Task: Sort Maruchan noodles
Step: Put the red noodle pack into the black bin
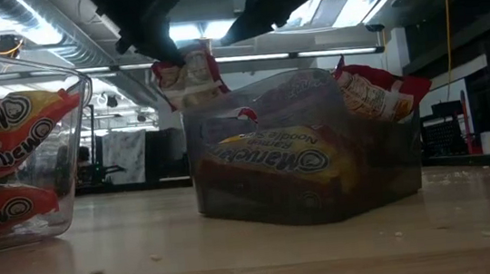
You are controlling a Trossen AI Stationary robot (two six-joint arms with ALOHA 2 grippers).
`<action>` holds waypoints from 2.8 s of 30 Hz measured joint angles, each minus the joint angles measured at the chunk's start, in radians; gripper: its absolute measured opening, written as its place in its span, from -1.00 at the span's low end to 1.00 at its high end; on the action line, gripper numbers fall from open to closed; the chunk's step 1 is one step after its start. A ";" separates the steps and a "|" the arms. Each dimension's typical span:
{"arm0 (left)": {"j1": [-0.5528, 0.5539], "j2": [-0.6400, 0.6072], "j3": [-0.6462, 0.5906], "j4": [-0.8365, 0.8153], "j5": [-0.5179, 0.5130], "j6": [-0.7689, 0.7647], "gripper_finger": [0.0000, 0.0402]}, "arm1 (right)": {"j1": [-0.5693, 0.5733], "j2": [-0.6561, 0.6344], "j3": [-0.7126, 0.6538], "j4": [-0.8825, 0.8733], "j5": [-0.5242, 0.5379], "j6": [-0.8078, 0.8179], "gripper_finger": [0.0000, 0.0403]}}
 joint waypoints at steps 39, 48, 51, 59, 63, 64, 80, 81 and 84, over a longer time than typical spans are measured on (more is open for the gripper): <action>-0.005 0.000 0.001 0.067 0.060 -0.006 -0.97 | -0.001 0.154 0.000 0.241 0.230 -0.041 -0.82; -0.042 -0.015 0.001 0.000 0.090 0.184 -0.73 | 0.042 0.140 0.000 0.162 0.383 -0.095 -0.92; -0.056 -0.030 0.001 -0.015 0.084 0.227 -0.57 | 0.066 0.116 0.000 0.074 0.429 -0.102 -0.95; -0.069 -0.123 0.001 -0.039 0.048 0.224 -0.37 | 0.204 0.068 0.000 -0.175 0.558 -0.059 -0.97; -0.069 -0.165 0.001 -0.031 -0.004 0.206 -0.37 | 0.315 0.066 0.000 -0.225 0.668 -0.065 -0.96; -0.069 -0.171 0.001 -0.033 -0.008 0.206 -0.37 | 0.349 0.066 0.000 -0.235 0.690 -0.077 -0.97; -0.069 -0.184 0.001 -0.056 -0.012 0.147 -0.37 | 0.648 0.094 0.001 -0.237 0.802 0.110 -0.99; -0.069 -0.184 0.001 -0.066 -0.011 0.134 -0.37 | 0.647 0.102 0.001 -0.241 0.805 0.122 -0.99; -0.069 -0.184 0.001 -0.094 -0.001 0.099 -0.37 | 0.645 0.128 0.002 -0.251 0.812 0.131 -0.99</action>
